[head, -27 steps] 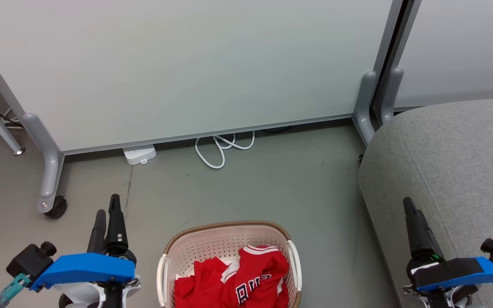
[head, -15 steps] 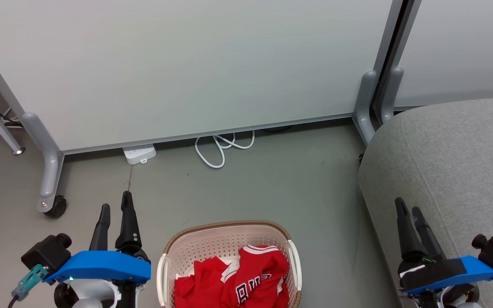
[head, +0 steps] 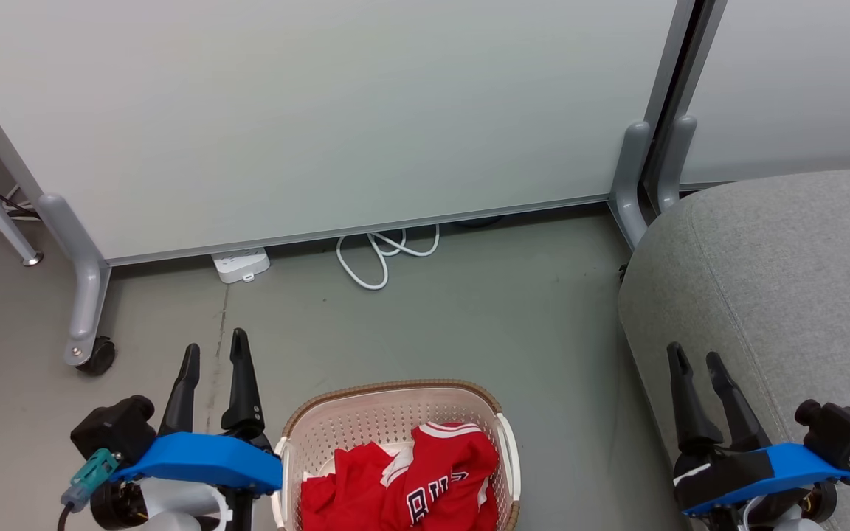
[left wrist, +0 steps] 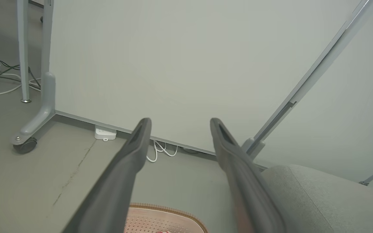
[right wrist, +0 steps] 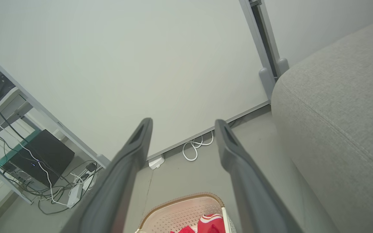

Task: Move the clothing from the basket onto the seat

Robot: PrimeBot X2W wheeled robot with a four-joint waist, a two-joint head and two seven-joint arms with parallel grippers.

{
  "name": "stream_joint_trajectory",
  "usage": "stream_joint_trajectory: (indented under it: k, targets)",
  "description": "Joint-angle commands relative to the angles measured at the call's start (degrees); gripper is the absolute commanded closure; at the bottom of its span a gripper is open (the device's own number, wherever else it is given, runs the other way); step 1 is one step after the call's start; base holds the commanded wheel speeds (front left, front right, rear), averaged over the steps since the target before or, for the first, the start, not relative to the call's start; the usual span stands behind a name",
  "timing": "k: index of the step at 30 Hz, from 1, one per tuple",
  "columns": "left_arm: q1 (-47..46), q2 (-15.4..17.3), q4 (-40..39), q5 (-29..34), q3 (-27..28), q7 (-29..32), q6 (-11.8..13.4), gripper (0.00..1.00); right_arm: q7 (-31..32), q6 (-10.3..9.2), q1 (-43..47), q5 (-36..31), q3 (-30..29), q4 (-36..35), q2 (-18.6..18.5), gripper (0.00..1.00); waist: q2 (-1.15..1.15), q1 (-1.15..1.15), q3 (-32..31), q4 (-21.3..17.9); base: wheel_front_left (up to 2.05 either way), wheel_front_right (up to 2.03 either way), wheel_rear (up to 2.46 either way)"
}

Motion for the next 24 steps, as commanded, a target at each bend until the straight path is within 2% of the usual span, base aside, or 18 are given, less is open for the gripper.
stream_joint_trajectory:
  k: [1, 24]
  targets:
    - [-1.5, 0.4, -0.3, 2.3, -0.6, -0.6, 0.4, 0.00, -0.7, 0.10, -1.1, -2.4, 0.2, -0.3, -0.5, 0.00, 0.00, 0.00, 0.0, 0.0, 0.00, 0.00, 0.00]
    - [-1.8, 0.8, 0.6, 15.1, -3.3, -3.8, 1.6, 0.00, -3.9, 0.13, -1.4, -15.9, 1.0, 0.9, -0.6, 0.00, 0.00, 0.00, 0.0, 0.4, 0.00, 0.00, 0.00]
